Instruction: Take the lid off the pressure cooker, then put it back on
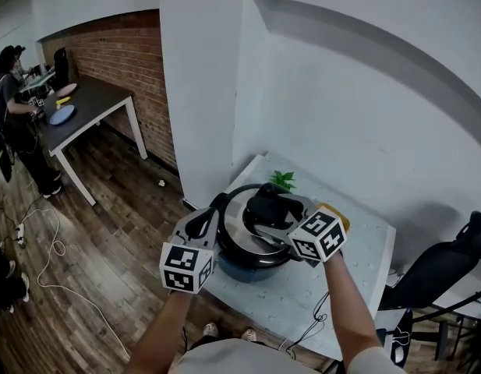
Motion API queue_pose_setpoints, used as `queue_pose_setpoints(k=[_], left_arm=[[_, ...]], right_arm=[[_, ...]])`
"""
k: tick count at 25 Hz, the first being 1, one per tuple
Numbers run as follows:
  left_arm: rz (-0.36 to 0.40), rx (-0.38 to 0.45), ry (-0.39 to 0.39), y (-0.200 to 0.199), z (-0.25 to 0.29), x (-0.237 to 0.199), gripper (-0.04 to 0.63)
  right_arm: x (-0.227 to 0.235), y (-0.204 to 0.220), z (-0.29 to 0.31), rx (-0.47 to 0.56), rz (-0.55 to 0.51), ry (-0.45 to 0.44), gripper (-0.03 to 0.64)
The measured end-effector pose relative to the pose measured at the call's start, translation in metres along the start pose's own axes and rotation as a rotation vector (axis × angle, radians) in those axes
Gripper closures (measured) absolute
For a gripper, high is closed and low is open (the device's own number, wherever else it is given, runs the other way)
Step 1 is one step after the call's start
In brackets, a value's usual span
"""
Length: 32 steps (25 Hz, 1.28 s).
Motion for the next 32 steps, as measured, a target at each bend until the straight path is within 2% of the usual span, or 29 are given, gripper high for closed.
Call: queue_pose_setpoints(k=[6, 10, 17, 24, 32], left_arm=[[-0.011, 0.002, -0.003, 0.003, -0.003, -0.008, 0.578], [-0.022, -0.004, -0.001, 0.006, -0.005, -0.014, 0.578], [-0.035, -0.011, 0.011, 0.011, -0.004, -0.021, 0.578], [-0.048, -0.020, 0.051, 0.016, 0.002, -0.019, 0.578], [-0.051, -0.034, 0.066, 0.019, 0.003, -0.026, 0.578]], right_arm=[[0.004, -0.010, 0.027, -0.110, -0.004, -0.073, 0.258], [0.007, -0.008, 0.037, -0.163, 0.006, -0.080, 0.286], [0.005, -0.008, 0.040, -0.174, -0.002, -0.048, 0.339], [0.003, -0.007, 0.039, -0.170, 0.004, -0.008, 0.342], [-0.001, -0.007, 0.040, -0.174, 0.038, 0.095, 0.342]])
Point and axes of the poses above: the fingertips, and each gripper's own axes: z forward along the fingers, x to its right, y out of its underside, the point moved 10 cm from there along -z, backward along the fingers, and after that the axes turned 10 degrees about x, right-handed, at the moved point
